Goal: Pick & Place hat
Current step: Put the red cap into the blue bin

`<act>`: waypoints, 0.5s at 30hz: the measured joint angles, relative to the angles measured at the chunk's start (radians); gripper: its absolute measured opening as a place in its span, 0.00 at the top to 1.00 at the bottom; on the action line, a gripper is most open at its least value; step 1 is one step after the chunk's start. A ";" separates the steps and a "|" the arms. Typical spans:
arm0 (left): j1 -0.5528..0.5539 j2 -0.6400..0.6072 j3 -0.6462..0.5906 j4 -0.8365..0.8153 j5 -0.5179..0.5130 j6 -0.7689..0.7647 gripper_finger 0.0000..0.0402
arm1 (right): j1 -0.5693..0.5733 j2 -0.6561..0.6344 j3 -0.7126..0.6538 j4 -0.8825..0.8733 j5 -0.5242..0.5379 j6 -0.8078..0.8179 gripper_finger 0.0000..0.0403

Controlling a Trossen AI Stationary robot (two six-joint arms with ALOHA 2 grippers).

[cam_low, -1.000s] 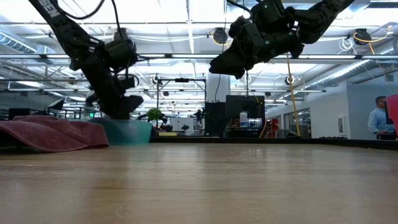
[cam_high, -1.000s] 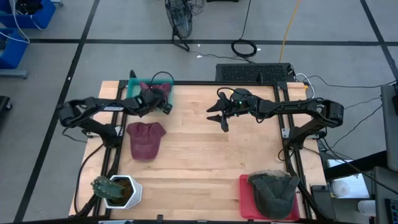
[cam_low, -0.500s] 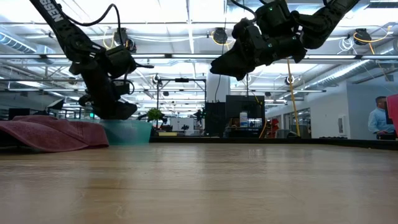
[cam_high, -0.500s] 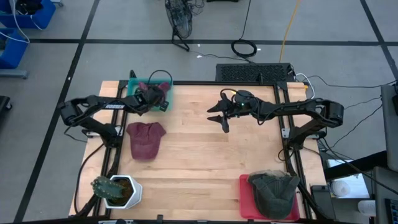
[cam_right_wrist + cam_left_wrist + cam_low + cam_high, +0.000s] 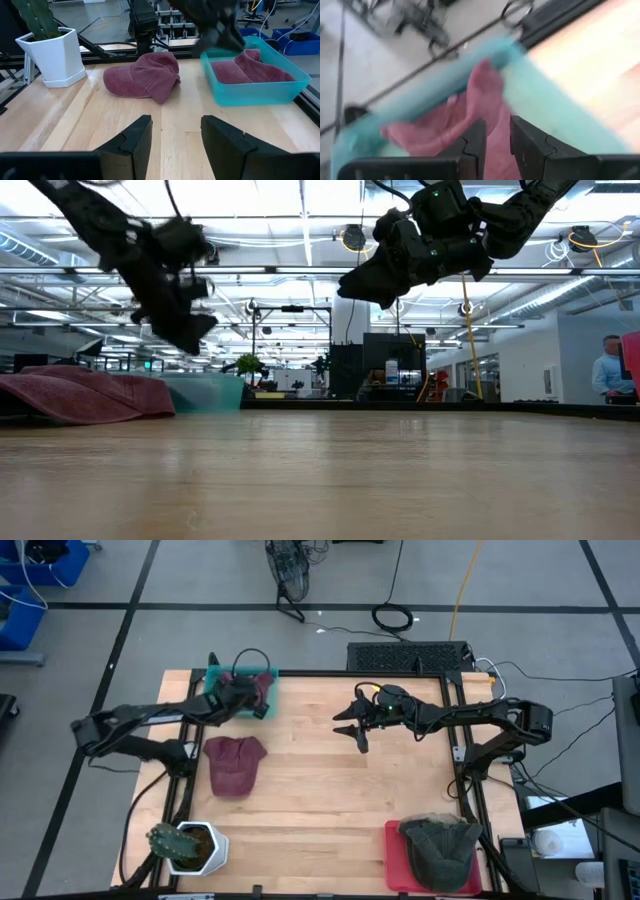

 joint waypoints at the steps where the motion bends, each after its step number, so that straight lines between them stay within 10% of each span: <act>1: -0.015 -0.035 0.000 -0.005 0.004 0.015 0.78 | 0.000 0.000 0.000 -0.001 0.000 -0.001 0.62; 15: -0.329 -0.391 0.001 -0.066 0.197 -0.097 0.78 | 0.000 0.000 0.000 -0.029 -0.003 0.005 0.62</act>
